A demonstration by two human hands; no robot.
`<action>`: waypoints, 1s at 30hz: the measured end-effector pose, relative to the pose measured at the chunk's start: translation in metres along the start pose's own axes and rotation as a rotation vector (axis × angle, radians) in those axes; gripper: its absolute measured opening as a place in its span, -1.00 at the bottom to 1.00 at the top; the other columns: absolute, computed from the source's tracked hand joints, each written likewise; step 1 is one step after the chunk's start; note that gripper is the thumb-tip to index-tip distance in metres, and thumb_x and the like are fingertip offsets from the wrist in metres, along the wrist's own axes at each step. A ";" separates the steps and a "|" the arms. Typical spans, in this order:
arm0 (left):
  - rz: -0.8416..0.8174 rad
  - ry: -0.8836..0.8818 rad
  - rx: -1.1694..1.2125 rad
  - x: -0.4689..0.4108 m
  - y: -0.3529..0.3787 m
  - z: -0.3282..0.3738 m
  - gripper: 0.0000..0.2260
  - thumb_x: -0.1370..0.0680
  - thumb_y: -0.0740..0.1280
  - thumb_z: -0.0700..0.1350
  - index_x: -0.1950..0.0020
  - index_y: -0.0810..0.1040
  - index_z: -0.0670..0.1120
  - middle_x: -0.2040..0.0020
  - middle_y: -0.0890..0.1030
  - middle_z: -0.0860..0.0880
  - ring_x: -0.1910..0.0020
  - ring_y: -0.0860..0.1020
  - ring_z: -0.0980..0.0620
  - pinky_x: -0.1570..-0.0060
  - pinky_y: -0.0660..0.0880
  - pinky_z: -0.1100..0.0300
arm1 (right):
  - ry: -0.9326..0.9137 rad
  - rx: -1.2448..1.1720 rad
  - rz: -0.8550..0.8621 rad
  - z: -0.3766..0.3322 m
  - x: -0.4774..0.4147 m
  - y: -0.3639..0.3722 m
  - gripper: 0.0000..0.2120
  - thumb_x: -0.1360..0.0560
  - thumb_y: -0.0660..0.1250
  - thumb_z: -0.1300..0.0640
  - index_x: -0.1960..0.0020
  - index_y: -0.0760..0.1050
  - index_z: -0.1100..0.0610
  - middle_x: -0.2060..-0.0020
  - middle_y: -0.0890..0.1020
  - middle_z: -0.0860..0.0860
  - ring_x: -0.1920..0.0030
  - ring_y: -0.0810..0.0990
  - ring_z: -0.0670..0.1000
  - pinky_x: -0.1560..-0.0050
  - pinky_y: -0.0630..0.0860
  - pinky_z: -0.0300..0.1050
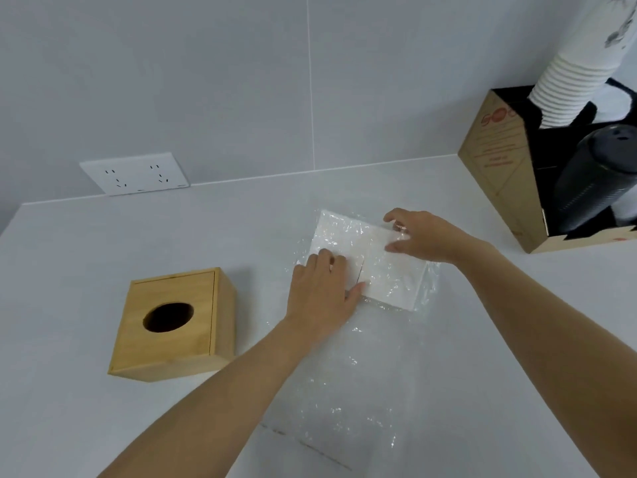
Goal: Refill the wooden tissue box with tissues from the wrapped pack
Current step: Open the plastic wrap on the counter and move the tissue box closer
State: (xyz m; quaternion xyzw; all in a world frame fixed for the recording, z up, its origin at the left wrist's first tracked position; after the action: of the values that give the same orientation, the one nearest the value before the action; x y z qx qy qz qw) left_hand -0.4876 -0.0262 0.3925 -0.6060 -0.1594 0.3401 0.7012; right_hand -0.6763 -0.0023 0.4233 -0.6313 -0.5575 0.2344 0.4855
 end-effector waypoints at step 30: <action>-0.289 -0.084 -0.234 0.036 0.030 0.024 -0.44 -0.52 0.04 0.24 -0.36 0.47 -0.03 -0.21 0.57 -0.26 -0.24 0.51 -0.20 -0.41 -0.19 -0.10 | -0.298 0.342 -0.010 0.012 0.006 0.073 -0.10 -0.34 -0.38 -0.44 -0.54 -0.11 0.02 -0.54 -0.10 -0.01 -0.53 -0.17 -0.05 -0.46 -0.27 -0.13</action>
State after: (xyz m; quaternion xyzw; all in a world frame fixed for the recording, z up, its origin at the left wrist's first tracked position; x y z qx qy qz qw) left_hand -0.4857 0.0170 0.3620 -0.6396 -0.3121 0.2400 0.6602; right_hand -0.6498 0.0140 0.3558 -0.4953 -0.5786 0.4138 0.4987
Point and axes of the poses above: each hand's wrist, its own x-axis away from the middle knuckle, its own y-axis out of the palm, z = x × y, the point moved 4 cm from there along -x, towards the middle knuckle
